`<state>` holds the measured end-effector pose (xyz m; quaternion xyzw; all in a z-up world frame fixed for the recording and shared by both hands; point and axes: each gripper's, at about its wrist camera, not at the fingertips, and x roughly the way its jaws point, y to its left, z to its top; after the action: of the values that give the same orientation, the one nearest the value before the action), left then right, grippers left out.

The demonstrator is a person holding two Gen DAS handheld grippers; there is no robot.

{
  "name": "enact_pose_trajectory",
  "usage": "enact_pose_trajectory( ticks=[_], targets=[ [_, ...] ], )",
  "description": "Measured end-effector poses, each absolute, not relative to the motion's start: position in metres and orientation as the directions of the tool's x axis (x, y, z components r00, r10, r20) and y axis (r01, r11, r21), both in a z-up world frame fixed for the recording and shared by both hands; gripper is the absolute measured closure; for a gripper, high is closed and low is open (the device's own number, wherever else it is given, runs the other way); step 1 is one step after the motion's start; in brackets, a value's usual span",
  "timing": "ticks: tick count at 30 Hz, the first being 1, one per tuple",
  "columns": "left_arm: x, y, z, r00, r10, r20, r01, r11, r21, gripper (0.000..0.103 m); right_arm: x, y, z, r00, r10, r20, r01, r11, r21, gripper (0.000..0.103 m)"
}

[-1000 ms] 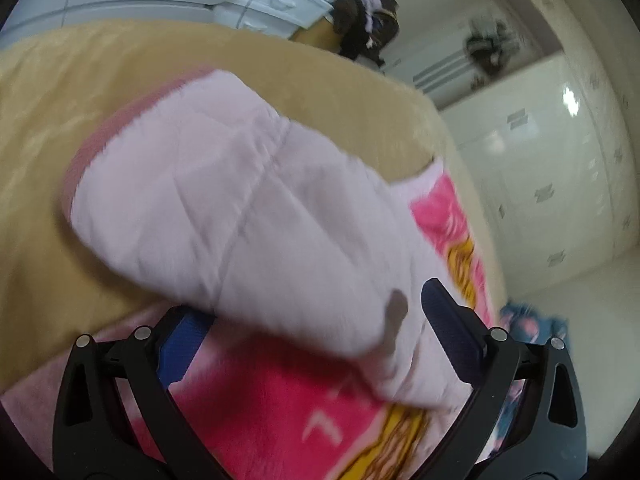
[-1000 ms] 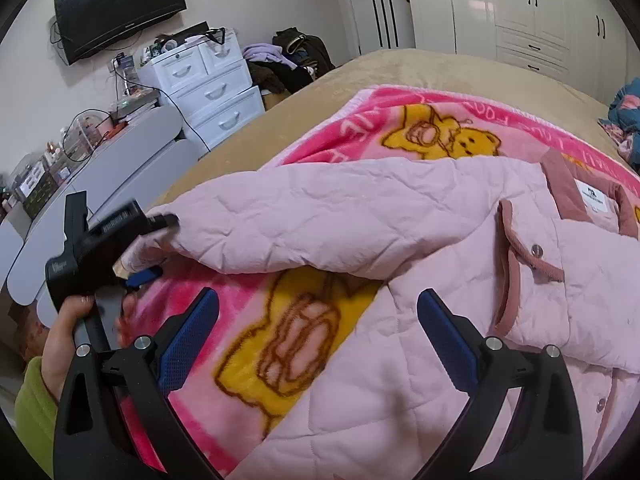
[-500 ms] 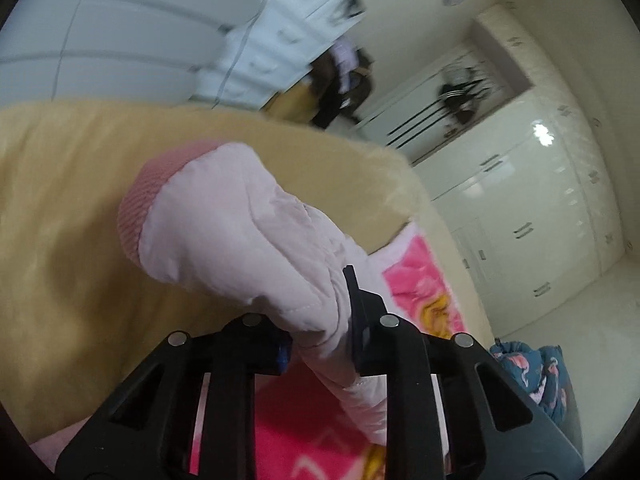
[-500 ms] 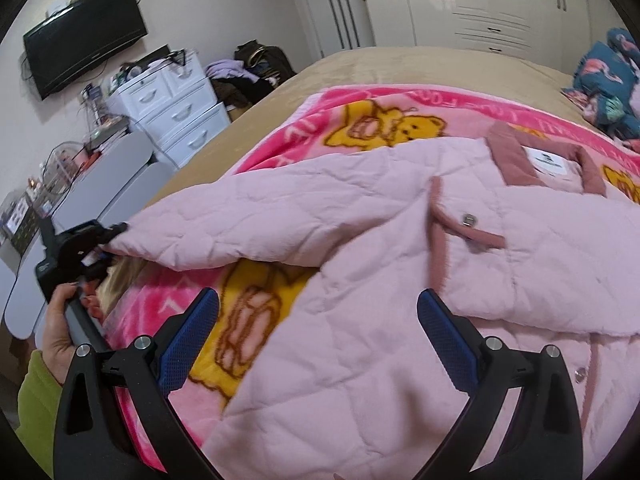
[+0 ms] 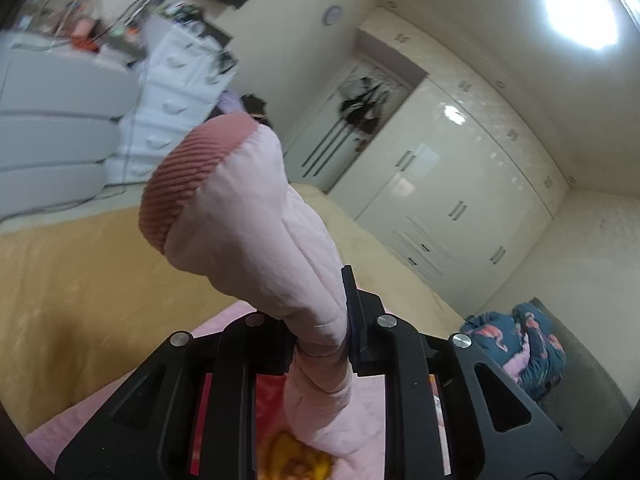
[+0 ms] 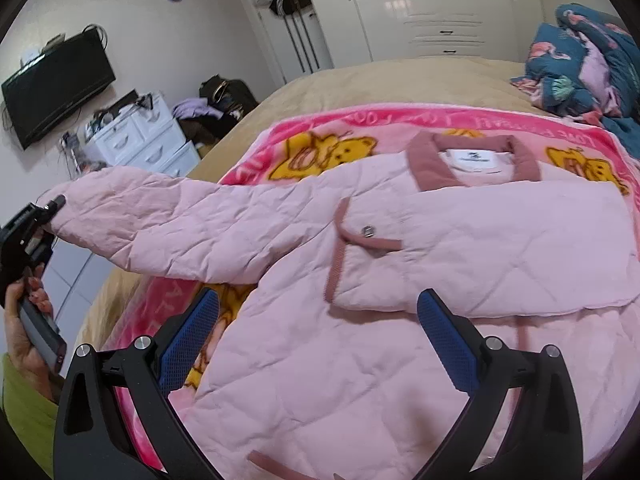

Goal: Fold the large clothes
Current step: 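Grasp the other sleeve cuff with the left tool and lift it, then carry the held sleeve across the jacket front toward the collar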

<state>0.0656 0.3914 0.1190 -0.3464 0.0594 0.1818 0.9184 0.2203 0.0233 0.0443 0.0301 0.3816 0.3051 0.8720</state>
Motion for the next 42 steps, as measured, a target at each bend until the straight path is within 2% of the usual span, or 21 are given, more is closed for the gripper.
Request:
enact_pose_trajectory(
  ticks=[7, 21, 31, 42],
  targets=[
    [0.088, 0.345, 0.153, 0.941, 0.256, -0.222, -0.337, 0.780, -0.528, 0.091, 0.220, -0.015, 0.056, 0.552, 0.559, -0.618, -0.467, 0.822, 0.326, 0.004],
    [0.131, 0.254, 0.196, 0.970, 0.136, -0.201, -0.213, 0.876, -0.434, 0.091, 0.214, -0.090, 0.064, 0.592, 0.562, -0.577, -0.404, 0.827, 0.391, 0.004],
    [0.168, 0.184, 0.203, 0.973, 0.049, -0.225, -0.131, 0.920, -0.368, 0.091, 0.212, -0.145, 0.058, 0.617, 0.555, -0.558, -0.344, 0.828, 0.443, 0.004],
    [0.206, 0.125, 0.186, 0.962, -0.033, -0.271, -0.060, 0.943, -0.326, 0.091, 0.218, -0.185, 0.044, 0.628, 0.540, -0.560, -0.285, 0.830, 0.480, 0.004]
  ],
)
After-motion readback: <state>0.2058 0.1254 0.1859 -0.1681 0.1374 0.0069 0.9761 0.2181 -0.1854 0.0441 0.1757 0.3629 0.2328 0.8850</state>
